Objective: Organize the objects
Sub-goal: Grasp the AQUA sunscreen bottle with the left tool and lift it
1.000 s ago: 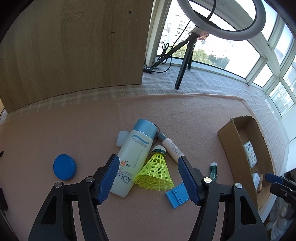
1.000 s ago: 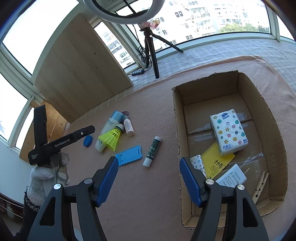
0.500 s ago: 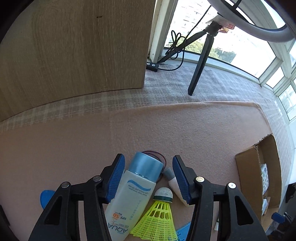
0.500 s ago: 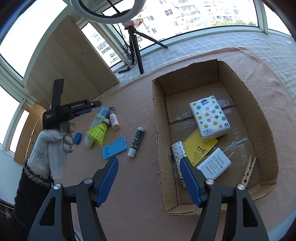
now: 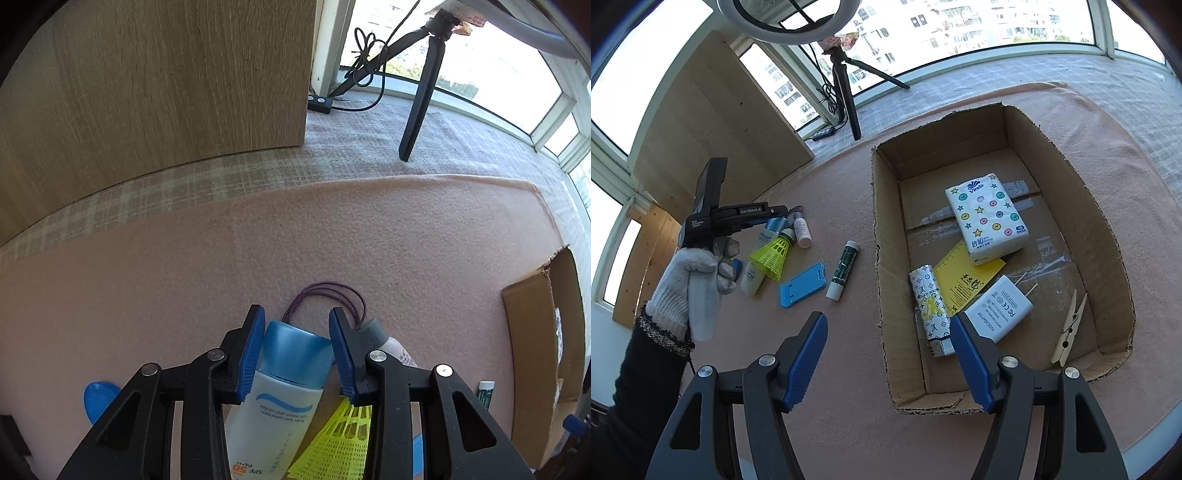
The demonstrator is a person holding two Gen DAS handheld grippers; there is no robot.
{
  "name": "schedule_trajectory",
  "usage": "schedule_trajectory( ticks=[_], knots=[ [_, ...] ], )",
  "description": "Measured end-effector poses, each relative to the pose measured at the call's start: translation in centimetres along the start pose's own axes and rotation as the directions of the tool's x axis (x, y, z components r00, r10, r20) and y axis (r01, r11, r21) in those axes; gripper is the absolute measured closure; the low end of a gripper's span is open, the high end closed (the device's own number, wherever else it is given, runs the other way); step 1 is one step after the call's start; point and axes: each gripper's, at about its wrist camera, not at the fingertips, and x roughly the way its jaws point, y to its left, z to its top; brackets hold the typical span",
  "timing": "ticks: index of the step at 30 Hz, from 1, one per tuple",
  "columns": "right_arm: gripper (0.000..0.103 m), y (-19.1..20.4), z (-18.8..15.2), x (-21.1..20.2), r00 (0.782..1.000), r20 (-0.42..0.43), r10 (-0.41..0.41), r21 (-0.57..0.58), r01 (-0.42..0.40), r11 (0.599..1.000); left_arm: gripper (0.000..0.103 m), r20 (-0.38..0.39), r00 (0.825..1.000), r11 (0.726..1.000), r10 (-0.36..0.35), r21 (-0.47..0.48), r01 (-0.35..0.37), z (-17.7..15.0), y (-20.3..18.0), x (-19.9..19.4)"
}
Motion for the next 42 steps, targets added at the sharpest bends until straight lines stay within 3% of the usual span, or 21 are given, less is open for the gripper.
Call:
schedule_trajectory(
  ticks=[20,31,35,42],
  knots=[
    [0.038,7.5,-1.1,3.5,0.992,-0.082,0.095,-0.146,-0.106,0.984,0.064,0.023,0.998,0.989,-0.055,-0.137,0.058,-12.6,5.5,-5.4],
    [0.038,8.9,-2.1,4.4,0.988,-0.111,0.103,-0.175,-0.121,0.977,0.063,0.037,0.997,0.986,-0.073,-0.15,0.078,-15.9,5.7,-7.9],
    [0.038,9.5,-2.4,4.7,0.987,-0.118,0.106,-0.183,-0.126,0.975,0.048,0.075,0.994,0.985,-0.078,-0.15,0.089,-16.8,7.0,-10.1],
    [0.038,11.1,-3.3,6.0,0.981,-0.149,0.122,-0.194,-0.15,0.969,0.047,0.045,0.994,0.978,-0.101,-0.181,0.108,-20.5,10.2,-11.0]
  ],
)
